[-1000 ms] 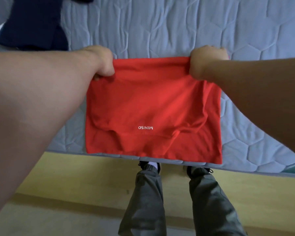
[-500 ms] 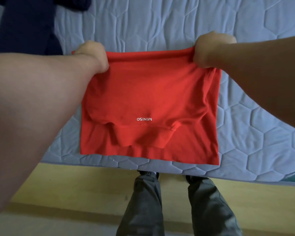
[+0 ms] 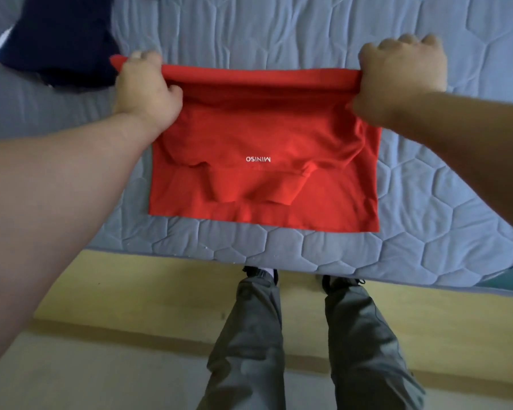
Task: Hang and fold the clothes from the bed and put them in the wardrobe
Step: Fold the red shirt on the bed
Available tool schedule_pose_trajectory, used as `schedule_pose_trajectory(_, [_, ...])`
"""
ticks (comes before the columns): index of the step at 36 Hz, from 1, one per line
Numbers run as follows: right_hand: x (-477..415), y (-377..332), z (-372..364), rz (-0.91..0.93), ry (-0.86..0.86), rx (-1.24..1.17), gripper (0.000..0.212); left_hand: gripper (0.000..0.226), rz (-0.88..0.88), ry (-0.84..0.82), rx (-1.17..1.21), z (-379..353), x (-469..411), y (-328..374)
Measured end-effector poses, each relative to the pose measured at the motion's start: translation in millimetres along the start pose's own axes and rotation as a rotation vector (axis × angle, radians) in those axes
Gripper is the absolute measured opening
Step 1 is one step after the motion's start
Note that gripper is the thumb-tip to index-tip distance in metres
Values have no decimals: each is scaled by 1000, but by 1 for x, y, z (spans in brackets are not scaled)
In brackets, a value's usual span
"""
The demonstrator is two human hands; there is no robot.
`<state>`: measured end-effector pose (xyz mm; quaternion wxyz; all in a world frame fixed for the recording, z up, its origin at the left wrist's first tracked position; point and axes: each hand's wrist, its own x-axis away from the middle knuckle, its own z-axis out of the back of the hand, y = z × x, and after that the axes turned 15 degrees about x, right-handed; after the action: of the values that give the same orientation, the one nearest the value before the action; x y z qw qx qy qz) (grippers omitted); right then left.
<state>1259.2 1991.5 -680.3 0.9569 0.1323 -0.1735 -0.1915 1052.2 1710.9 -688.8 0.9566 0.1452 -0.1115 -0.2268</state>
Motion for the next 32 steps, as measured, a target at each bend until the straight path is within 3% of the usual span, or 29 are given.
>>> schedule_pose_trajectory(5, [64, -9, -1, 102, 49, -56, 34, 29, -52, 80, 197, 12, 67, -15])
schedule_pose_trajectory(14, [163, -46, -36, 338, -27, 104, 22, 26, 20, -1, 305, -11, 182, -50])
schedule_pose_trajectory(17, [177, -53, -42, 322, -143, 78, 29, 28, 53, -149, 271, -22, 200, -57])
schedule_pose_trajectory(21, [181, -60, -56, 381, -298, 80, 45, 42, 136, -474, 106, -35, 202, -65])
schedule_pose_trajectory(23, [178, -60, -61, 395, -335, 65, 51, 37, 166, -485, 33, -37, 197, -64])
schedule_pose_trajectory(25, [171, -60, -62, 349, -332, 14, 50, 23, 172, -414, -51, -36, 189, -52])
schedule_pose_trajectory(28, [156, -64, -56, 164, -378, -181, 49, 26, 234, -253, -162, -33, 171, -32])
schedule_pose_trajectory(32, [139, -73, -56, -389, -230, -491, 41, 33, 267, 14, -42, -37, 145, -28])
